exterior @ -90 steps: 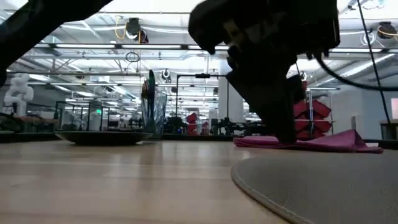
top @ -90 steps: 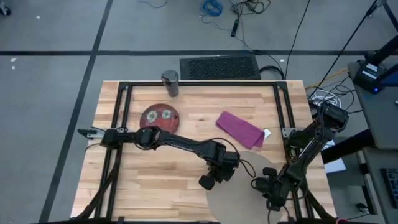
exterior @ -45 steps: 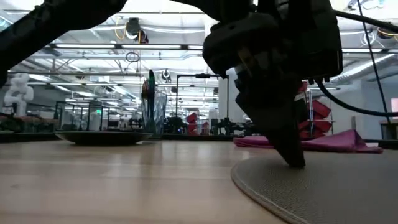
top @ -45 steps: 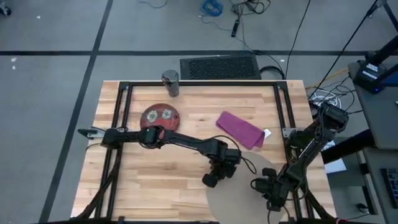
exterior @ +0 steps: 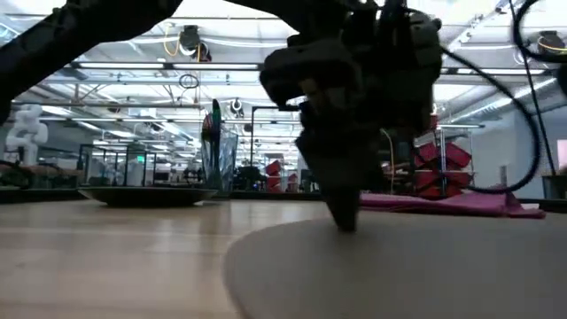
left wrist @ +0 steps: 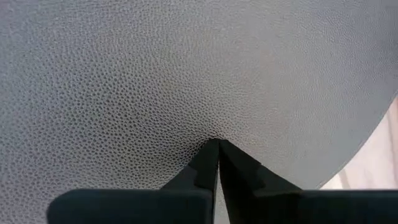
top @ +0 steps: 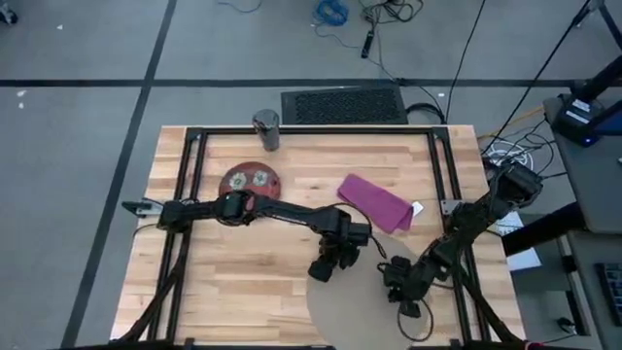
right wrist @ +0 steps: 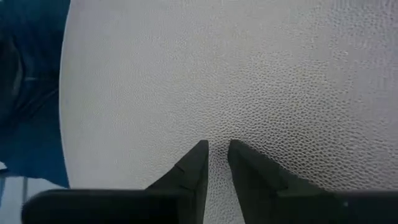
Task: Set table place
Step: Move the gray table mat to the center of the table
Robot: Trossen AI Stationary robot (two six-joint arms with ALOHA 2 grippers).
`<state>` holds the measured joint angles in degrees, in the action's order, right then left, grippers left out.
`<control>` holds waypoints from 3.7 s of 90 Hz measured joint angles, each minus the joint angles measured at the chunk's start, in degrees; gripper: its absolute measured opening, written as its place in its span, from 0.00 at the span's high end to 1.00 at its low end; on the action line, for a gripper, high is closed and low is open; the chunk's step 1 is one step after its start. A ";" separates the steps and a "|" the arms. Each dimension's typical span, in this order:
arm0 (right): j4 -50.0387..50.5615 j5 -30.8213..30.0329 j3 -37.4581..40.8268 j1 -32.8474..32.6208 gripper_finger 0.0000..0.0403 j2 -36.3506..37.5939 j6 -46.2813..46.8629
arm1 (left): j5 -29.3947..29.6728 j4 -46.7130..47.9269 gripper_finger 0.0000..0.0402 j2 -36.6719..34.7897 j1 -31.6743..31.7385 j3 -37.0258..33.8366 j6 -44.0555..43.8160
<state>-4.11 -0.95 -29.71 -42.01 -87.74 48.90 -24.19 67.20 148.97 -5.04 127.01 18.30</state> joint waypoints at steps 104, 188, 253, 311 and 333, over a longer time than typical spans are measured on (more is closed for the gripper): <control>-1.65 1.33 0.09 11.14 0.85 0.21 -18.16 | 11.81 -26.08 1.00 -7.66 -0.12 -4.93 -4.62; -0.17 2.15 0.21 12.91 0.85 1.49 -21.08 | 12.14 -70.43 1.00 -32.80 -3.42 -50.42 -23.52; 21.33 6.07 -2.62 13.39 0.85 15.23 -13.10 | 7.29 -87.15 1.00 -31.92 -5.18 -61.61 -26.59; 18.72 2.75 -2.90 1.42 0.85 5.11 3.74 | 9.47 -81.93 1.00 -32.53 -5.75 -61.82 -23.67; 8.81 4.67 -2.91 7.05 0.85 0.77 -4.58 | 12.25 -81.46 1.00 -38.67 -3.80 -66.61 -22.35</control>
<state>4.69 3.72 -32.62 -34.96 -86.97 44.32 -11.95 -14.25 110.30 -8.84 60.39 -4.05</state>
